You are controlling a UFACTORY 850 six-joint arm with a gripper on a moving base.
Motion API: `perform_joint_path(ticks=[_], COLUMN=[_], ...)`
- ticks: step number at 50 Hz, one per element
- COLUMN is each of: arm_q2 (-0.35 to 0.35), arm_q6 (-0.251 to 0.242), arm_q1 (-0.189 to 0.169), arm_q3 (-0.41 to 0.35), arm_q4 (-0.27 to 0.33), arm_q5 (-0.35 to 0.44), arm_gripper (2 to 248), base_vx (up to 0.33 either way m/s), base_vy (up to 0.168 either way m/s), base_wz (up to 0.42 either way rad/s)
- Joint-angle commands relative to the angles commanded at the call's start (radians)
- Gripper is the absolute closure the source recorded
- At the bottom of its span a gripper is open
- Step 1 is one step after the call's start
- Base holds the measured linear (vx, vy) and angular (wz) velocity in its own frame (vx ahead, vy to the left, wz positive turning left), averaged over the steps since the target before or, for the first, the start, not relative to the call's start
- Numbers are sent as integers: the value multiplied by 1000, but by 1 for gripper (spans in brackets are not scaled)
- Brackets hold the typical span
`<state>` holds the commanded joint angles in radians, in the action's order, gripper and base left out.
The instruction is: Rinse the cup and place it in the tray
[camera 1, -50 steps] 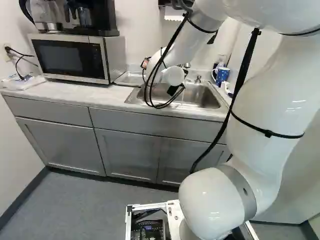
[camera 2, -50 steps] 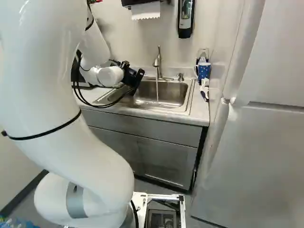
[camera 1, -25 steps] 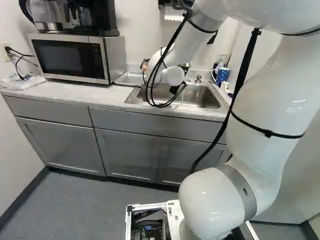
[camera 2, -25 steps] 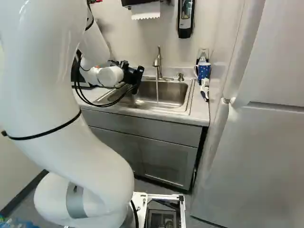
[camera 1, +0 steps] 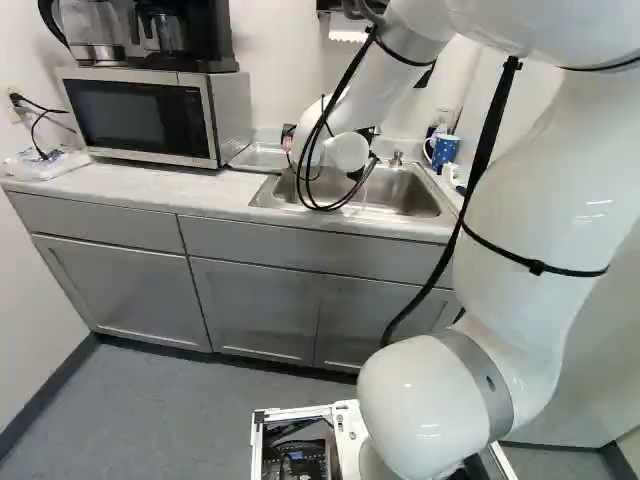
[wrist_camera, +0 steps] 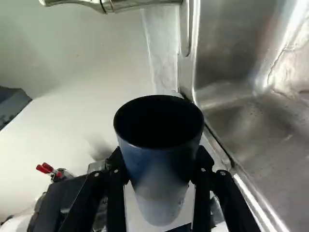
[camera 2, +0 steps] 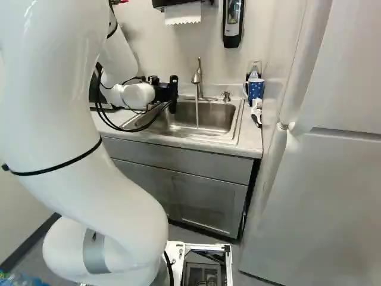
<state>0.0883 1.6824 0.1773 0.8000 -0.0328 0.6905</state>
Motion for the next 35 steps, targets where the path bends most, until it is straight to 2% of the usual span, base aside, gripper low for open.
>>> perform_joint_path(ticks=[35], arm_q2=[0], arm_q6=[-368], arm_q1=[0], arm_q3=[0], arm_q4=[0], arm_q5=[0], arm_gripper=[126], base_vx=[0], base_vy=[0], base_wz=[0])
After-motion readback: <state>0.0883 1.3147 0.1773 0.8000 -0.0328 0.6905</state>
